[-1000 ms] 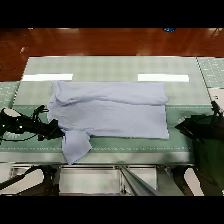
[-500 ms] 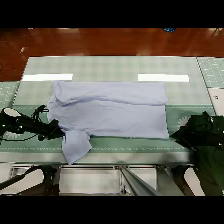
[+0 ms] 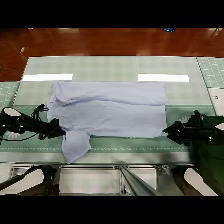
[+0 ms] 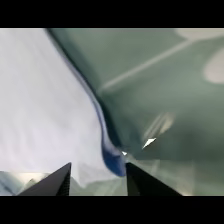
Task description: Fold the shirts.
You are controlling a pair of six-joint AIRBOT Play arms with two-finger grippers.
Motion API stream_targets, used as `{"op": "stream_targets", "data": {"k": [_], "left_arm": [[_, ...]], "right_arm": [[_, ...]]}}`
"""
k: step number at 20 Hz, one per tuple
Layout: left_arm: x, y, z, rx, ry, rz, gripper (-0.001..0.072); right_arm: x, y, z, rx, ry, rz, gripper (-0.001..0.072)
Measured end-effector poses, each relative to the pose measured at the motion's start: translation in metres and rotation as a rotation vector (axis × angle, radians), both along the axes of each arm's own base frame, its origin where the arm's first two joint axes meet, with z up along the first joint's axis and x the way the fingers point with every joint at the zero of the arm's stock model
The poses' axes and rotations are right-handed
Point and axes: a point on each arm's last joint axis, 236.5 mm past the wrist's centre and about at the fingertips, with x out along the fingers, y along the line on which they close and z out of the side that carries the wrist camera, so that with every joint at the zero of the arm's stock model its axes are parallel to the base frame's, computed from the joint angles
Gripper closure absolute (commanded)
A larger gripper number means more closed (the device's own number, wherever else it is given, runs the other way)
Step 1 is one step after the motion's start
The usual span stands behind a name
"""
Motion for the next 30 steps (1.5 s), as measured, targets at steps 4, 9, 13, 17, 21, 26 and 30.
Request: {"op": "stream_targets", "data": {"k": [4,9,13,17,21,26,30], "left_arm": [[0.002,0.001,0.001,0.003,-0.004,0.006,0.0683],[0.043,0.019,0.023,0.040,-0.122,0.013,0.0683],[0.093,0.029,0.063,0.045,-0.264,0.027,0.0684],[0.157,0.038,0.103,0.033,-0.424,0.090,0.0684],[0.210,0.033,0.113,-0.007,-0.476,0.106,0.0684],[0.262,0.018,0.094,-0.047,-0.447,0.107,0.0684],[0.290,0.016,0.078,-0.063,-0.412,0.144,0.0684]], "right_arm": [[0.018,0.014,-0.007,-0.013,-0.058,0.057,0.0692],[0.036,0.021,0.016,-0.012,-0.146,0.166,0.0692],[0.077,0.008,0.047,-0.061,-0.259,0.159,0.0692],[0.123,-0.005,0.073,-0.077,-0.341,0.115,0.0692],[0.168,-0.015,0.078,-0.045,-0.385,0.062,0.0692],[0.207,-0.025,0.067,-0.013,-0.389,0.024,0.0692],[0.229,-0.031,0.058,0.005,-0.389,-0.008,0.0692]]}}
